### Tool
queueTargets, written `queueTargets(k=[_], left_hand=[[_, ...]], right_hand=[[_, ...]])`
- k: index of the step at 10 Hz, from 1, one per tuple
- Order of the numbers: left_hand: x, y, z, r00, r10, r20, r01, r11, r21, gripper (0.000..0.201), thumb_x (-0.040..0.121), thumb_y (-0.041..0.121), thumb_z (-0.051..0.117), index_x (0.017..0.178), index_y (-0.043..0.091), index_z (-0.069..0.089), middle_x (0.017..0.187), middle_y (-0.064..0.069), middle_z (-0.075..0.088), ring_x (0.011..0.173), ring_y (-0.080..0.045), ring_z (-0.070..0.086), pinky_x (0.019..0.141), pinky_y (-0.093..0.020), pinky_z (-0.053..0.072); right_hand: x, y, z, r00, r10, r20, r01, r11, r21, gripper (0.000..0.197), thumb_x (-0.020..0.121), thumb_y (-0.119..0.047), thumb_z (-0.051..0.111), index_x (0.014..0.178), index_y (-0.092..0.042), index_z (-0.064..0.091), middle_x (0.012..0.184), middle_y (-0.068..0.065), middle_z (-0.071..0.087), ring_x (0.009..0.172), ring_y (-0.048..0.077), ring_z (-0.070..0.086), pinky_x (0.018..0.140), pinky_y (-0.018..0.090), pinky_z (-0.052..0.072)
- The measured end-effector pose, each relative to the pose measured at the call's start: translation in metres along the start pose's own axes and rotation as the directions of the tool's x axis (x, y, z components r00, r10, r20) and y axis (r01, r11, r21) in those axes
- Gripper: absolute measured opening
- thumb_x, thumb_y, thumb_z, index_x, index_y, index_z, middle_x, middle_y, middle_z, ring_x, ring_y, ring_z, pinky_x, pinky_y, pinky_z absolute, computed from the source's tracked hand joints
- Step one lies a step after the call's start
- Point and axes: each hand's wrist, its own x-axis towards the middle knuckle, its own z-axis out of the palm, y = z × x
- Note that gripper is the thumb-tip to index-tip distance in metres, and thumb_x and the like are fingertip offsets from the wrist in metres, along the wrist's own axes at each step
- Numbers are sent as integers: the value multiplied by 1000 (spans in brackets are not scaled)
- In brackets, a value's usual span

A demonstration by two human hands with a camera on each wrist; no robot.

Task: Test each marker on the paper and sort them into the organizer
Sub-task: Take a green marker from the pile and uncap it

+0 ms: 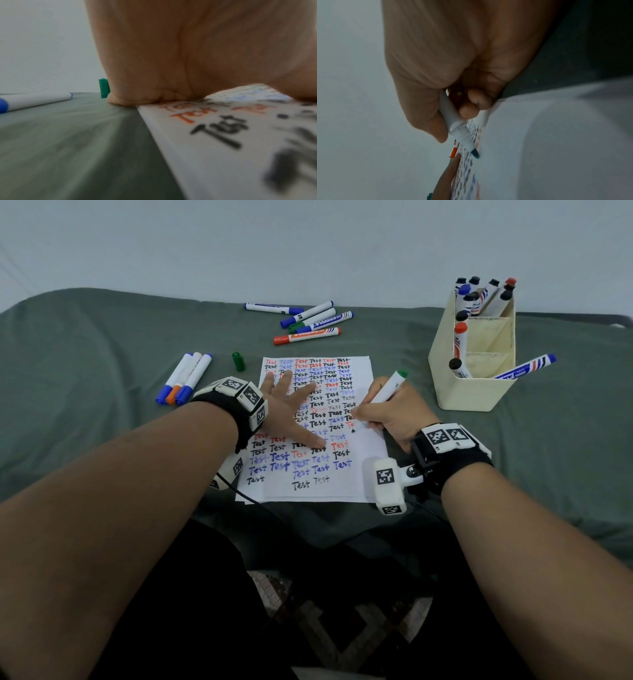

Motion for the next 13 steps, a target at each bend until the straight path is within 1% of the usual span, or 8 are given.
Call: queueTargets(k=[2,4,5,6,8,9,11,13], left_hand=[[0,0,0,1000,-1,-7,1,1000,4,145,24,112,38,141,59,-28,160,6,-37,149,-33,-29,114,-69,-4],[-1,0,0,1000,-1,-2,1,1000,3,146,23,112,38,142,59,-28,160,6,-37,148,-32,-29,114,-69,-4],[-1,1,0,1000,1,-3,-1,1000,6,146,24,112,38,143,58,-28,160,5,-37,149,-33,-29,114,-69,-3],[-2,0,0,1000,3,-7,-2,1000,4,145,26,112,38,143,58,-27,160,5,-36,149,-33,-29,114,-69,-3],[-2,0,0,1000,6,-2,-6,1000,3,145,26,112,38,144,57,-27,160,5,-36,148,-33,-30,114,-69,-4],[-1,0,0,1000,2,-1,-2,1000,5,145,26,112,39,144,57,-27,160,5,-36,148,-32,-29,114,-69,-4],[-1,0,1,1000,5,-8,-5,1000,2,145,26,112,38,143,58,-27,160,6,-36,148,-32,-29,114,-69,-4],[-2,0,0,1000,3,-3,-3,1000,1,146,25,112,38,143,58,-27,160,5,-36,148,-32,-30,114,-69,-5]], right_hand=[[0,0,1,1000,1,13,-1,1000,4,31,71,8,79,59,-11,58,50,4,59,42,13,53,46,19,43],[0,0,-1,1000,-7,-2,7,1000,-10,33,73,5,79,57,-16,58,52,2,61,47,14,56,47,21,45],[0,0,0,1000,13,14,-13,1000,-28,27,71,2,80,61,-12,60,54,8,61,46,15,55,47,22,44],[1,1,0,1000,12,9,-12,1000,-19,31,69,5,79,58,-16,59,52,6,60,44,14,53,46,22,44],[2,4,-1,999,1,-47,-1,1000,-3,33,68,-1,77,52,-24,58,51,-1,58,49,16,53,48,26,44],[2,4,0,999,-2,-34,2,1000,4,34,67,0,77,52,-23,58,51,-1,58,48,14,53,48,24,45],[2,3,0,999,18,-26,-19,1000,-7,31,62,2,76,54,-20,56,55,8,55,51,20,51,55,32,44],[2,5,1,999,24,-27,-23,999,35,30,61,2,75,52,-20,56,53,6,56,51,20,51,54,32,42]])
